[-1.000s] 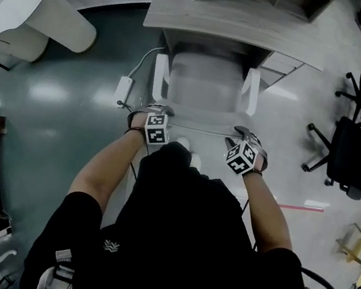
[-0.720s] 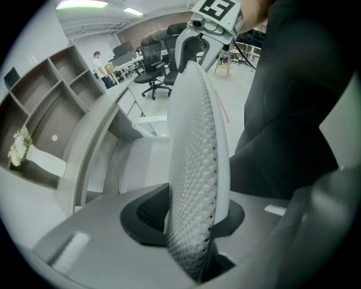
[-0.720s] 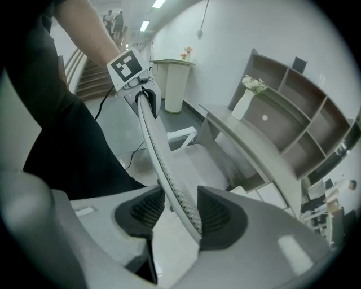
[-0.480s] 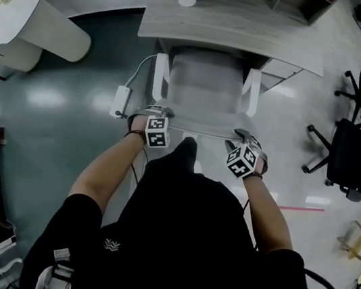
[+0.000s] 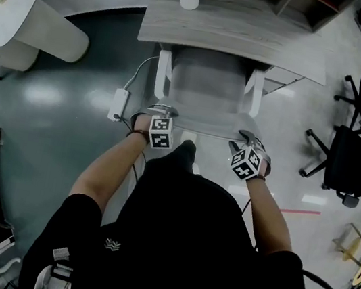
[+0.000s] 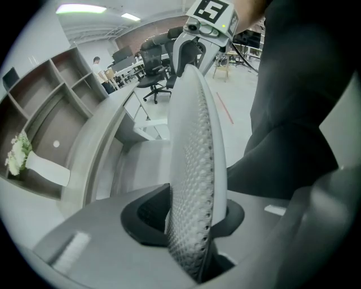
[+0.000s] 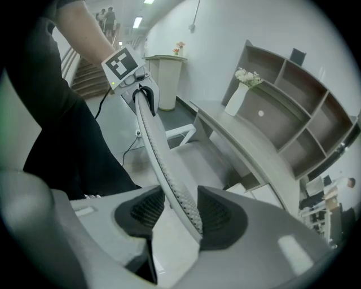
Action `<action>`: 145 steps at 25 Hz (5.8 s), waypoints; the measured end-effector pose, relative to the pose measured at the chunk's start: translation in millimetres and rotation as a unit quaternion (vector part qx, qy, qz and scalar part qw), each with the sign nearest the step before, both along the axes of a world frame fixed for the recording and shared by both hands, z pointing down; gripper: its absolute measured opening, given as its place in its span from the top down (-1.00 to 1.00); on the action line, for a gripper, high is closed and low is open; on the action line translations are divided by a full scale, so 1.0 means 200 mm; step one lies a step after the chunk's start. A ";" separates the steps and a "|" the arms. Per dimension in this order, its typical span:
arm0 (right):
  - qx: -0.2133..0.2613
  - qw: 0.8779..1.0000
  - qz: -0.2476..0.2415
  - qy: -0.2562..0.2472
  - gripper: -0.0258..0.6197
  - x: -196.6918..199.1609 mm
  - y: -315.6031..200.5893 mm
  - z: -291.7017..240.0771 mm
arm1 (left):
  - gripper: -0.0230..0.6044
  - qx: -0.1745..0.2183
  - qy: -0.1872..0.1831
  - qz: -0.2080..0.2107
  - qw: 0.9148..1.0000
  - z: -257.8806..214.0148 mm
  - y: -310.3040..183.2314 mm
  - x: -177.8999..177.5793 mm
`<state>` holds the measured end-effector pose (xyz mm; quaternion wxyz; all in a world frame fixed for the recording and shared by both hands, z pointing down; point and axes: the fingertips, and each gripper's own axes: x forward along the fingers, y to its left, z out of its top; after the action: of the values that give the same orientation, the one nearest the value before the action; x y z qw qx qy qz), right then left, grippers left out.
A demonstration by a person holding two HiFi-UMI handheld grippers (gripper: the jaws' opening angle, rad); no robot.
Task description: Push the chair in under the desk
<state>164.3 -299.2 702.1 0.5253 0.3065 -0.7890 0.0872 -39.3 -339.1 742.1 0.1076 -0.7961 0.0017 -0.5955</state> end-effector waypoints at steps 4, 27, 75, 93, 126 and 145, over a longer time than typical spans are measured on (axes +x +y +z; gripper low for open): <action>-0.007 1.000 0.000 -0.001 0.35 0.06 -0.03 0.00 | 0.53 0.002 -0.004 -0.001 1.000 0.00 -0.01 0.06; 0.000 0.999 -0.036 -0.004 0.41 0.05 -0.07 -0.01 | 0.61 0.011 -0.044 0.017 0.999 0.02 -0.13 0.05; -0.005 0.998 -0.065 0.001 0.43 0.04 -0.04 0.00 | 0.56 0.000 -0.009 0.001 1.000 0.02 -0.05 0.04; 0.008 0.998 -0.062 0.008 0.43 0.03 -0.26 0.00 | 0.54 0.006 -0.007 -0.001 1.000 0.01 -0.28 0.03; 0.023 0.998 -0.045 0.040 0.41 0.09 -0.81 0.03 | 0.54 0.009 0.001 0.005 1.000 0.02 -0.83 0.09; -0.110 0.990 -0.079 -0.036 0.40 0.08 -0.73 -0.04 | 0.37 -0.034 0.021 -0.028 0.999 -0.06 -0.76 0.11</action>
<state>180.0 -445.3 694.8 0.5319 0.1802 -0.8151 0.1424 -17.3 -491.3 731.0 0.0638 -0.8112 0.0062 -0.5812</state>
